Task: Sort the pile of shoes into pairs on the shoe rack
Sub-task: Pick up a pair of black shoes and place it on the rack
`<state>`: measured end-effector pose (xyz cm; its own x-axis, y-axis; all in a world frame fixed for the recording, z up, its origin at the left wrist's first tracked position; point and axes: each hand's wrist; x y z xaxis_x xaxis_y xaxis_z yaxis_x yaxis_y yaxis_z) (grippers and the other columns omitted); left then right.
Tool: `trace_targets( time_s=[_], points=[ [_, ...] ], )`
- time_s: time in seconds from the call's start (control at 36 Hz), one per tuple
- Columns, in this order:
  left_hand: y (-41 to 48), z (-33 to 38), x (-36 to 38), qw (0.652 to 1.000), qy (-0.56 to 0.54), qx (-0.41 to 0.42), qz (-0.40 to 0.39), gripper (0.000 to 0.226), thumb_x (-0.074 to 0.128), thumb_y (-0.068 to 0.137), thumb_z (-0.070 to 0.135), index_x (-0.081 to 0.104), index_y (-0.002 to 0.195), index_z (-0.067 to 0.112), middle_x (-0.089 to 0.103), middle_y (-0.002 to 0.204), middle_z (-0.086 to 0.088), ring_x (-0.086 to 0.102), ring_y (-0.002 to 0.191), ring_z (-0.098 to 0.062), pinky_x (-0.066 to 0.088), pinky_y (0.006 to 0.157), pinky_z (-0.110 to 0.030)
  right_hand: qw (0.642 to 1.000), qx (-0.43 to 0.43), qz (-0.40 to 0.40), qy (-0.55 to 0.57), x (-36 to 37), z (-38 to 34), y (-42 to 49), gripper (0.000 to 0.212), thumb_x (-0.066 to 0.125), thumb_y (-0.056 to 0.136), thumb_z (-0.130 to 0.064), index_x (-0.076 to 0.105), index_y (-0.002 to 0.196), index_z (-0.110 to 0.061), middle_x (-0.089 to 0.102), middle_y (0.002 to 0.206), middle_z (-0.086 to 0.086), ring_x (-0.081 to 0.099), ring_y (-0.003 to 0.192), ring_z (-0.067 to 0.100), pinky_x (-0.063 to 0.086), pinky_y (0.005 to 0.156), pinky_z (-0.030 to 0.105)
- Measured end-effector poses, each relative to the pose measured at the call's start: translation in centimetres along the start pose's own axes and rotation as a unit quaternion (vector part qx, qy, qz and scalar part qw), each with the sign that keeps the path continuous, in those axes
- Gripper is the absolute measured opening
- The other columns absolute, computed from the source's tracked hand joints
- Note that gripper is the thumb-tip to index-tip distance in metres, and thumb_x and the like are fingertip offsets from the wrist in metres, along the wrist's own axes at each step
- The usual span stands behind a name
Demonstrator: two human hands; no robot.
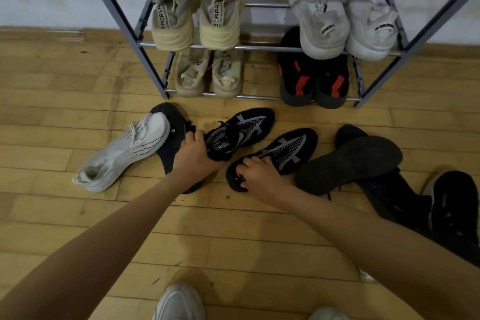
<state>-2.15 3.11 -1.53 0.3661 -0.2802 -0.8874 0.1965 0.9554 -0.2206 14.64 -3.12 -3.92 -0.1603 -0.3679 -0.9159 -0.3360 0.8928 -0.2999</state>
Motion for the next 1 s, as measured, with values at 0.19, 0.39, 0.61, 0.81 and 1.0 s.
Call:
trace_targets(
  time_s=[0.19,0.39,0.61,0.81,1.0],
  points=[
    [-2.6,1.2,-0.1,1.000,0.005,0.004,-0.003,0.087,0.077,0.064,0.055,0.037,0.126,0.007,0.041,0.122,-0.010,0.042,0.119,-0.029,0.044,0.092,-0.042,0.985,-0.165,0.009,-0.037,-0.7,0.9,-4.3,0.011,0.061,0.086,-0.008,0.063,0.096,-0.011,0.059,0.101,0.006,0.052,0.101,0.027,0.042,0.084,0.040],
    [-8.8,1.8,2.6,1.000,0.016,-0.001,-0.021,0.094,0.071,0.070,0.058,0.029,0.128,-0.002,0.034,0.123,-0.014,0.036,0.118,-0.030,0.034,0.103,-0.037,0.967,-0.221,0.024,-0.125,0.4,1.2,-11.4,0.032,0.082,0.059,-0.014,0.069,0.087,-0.021,0.065,0.087,-0.003,0.062,0.083,0.017,0.052,0.067,0.026],
    [-14.5,-1.6,6.9,0.995,0.055,-0.029,-0.082,0.094,0.072,0.056,0.067,0.044,0.107,-0.007,0.054,0.087,-0.023,0.057,0.075,-0.038,0.053,0.068,-0.043,0.985,0.029,-0.106,-0.132,0.5,1.3,-15.4,0.039,0.051,0.092,-0.014,0.048,0.131,-0.009,0.043,0.135,0.011,0.041,0.124,0.028,0.040,0.100,0.036],
    [-15.9,-0.5,7.3,0.978,-0.068,-0.145,-0.130,0.124,0.080,0.062,0.053,0.004,0.143,-0.001,0.019,0.142,-0.015,0.020,0.135,-0.033,0.023,0.114,-0.043,0.930,0.273,-0.014,0.245,1.7,0.6,-16.3,0.078,0.068,0.079,-0.045,0.022,0.133,-0.014,0.031,0.135,0.009,0.040,0.122,0.027,0.042,0.094,0.034],
    [-14.8,0.8,8.0,0.975,-0.105,-0.182,-0.071,0.118,0.082,0.064,0.046,0.009,0.144,-0.002,0.026,0.140,-0.018,0.025,0.131,-0.034,0.022,0.112,-0.043,0.912,0.324,-0.038,0.248,3.4,-0.9,-15.1,0.117,0.076,0.074,-0.043,-0.009,0.148,-0.012,0.013,0.148,0.020,0.027,0.132,0.037,0.036,0.104,0.042]
  ],
)
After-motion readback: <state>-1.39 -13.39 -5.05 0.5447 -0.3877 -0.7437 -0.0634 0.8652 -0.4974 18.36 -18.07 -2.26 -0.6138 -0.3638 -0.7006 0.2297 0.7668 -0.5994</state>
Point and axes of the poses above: each hand's wrist, its own y-axis towards the middle knuckle, its own x-axis out of the palm, z = x × y
